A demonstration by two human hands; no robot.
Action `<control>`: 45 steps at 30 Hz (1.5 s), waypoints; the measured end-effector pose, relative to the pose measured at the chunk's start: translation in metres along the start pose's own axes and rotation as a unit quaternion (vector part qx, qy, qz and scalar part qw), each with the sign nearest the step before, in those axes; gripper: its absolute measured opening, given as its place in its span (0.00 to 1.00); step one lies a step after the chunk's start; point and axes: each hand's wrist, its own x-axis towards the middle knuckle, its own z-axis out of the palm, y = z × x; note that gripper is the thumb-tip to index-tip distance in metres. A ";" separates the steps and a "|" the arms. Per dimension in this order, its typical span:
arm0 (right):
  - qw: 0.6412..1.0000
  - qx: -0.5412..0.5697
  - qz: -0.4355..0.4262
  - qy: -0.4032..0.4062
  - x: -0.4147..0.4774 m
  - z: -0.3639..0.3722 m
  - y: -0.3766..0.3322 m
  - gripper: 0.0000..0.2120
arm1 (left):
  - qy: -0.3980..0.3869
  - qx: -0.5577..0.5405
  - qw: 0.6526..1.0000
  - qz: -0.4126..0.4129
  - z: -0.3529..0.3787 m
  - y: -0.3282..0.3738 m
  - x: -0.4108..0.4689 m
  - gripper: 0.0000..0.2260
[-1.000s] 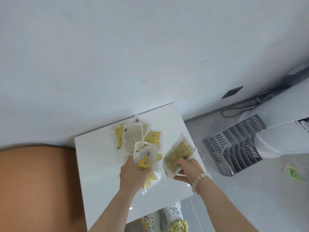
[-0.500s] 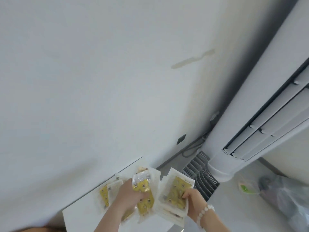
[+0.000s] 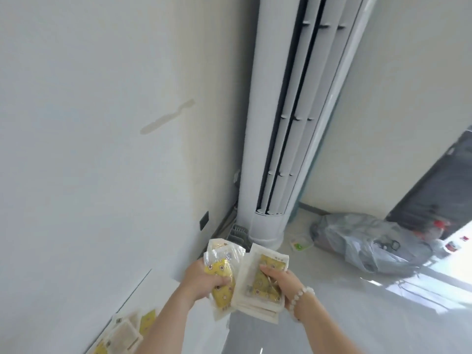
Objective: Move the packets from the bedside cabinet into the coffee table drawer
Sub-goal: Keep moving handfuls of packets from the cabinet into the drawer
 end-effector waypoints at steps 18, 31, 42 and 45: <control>0.944 0.204 -0.078 0.247 -0.165 -0.252 0.075 0.03 | -0.354 0.172 0.915 0.093 0.275 0.100 -0.049 0.12; 0.843 0.379 -0.146 0.351 -0.314 -0.387 0.189 0.12 | -0.491 0.264 0.820 0.126 0.481 0.094 -0.193 0.13; 0.773 0.430 -0.130 0.447 -0.416 -0.469 0.291 0.02 | -0.561 0.334 0.749 0.117 0.620 0.053 -0.312 0.09; 0.758 0.446 -0.127 0.459 -0.437 -0.481 0.315 0.01 | -0.574 0.346 0.732 0.121 0.648 0.043 -0.336 0.09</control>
